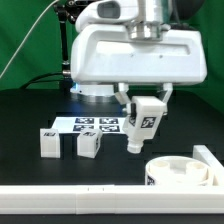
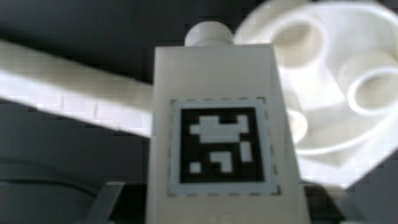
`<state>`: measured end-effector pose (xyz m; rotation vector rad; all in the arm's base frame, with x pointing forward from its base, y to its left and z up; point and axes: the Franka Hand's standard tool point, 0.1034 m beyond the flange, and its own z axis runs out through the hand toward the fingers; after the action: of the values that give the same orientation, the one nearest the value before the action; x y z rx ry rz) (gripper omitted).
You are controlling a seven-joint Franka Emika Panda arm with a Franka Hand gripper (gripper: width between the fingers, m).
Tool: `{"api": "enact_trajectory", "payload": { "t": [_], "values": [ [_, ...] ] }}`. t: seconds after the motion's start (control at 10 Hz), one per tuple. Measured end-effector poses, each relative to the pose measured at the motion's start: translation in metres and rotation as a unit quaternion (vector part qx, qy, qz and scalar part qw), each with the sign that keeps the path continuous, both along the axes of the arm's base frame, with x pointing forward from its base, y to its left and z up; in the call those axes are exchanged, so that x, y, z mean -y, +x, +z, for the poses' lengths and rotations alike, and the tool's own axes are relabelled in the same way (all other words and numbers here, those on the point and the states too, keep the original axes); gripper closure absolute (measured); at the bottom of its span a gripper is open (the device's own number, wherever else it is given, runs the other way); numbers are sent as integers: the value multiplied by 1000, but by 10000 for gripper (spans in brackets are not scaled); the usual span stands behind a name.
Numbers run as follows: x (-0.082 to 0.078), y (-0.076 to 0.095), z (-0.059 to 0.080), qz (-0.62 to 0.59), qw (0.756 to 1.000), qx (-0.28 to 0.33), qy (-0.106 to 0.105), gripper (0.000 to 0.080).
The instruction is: Assemble stool
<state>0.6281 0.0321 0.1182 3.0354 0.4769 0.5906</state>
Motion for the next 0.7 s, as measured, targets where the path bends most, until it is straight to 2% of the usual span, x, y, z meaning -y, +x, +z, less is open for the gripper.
{"api": "enact_trajectory", "payload": {
  "t": [0.1,0.5,0.6,0.7],
  "values": [
    [-5,8,1,4,1000,6,2,461],
    [-4,4,-2,5,1000,1,0,461],
    [-8,9,-1,13,1000,-6,0,461],
    [-14,22,2,17,1000,-12,4,461]
  ]
}}
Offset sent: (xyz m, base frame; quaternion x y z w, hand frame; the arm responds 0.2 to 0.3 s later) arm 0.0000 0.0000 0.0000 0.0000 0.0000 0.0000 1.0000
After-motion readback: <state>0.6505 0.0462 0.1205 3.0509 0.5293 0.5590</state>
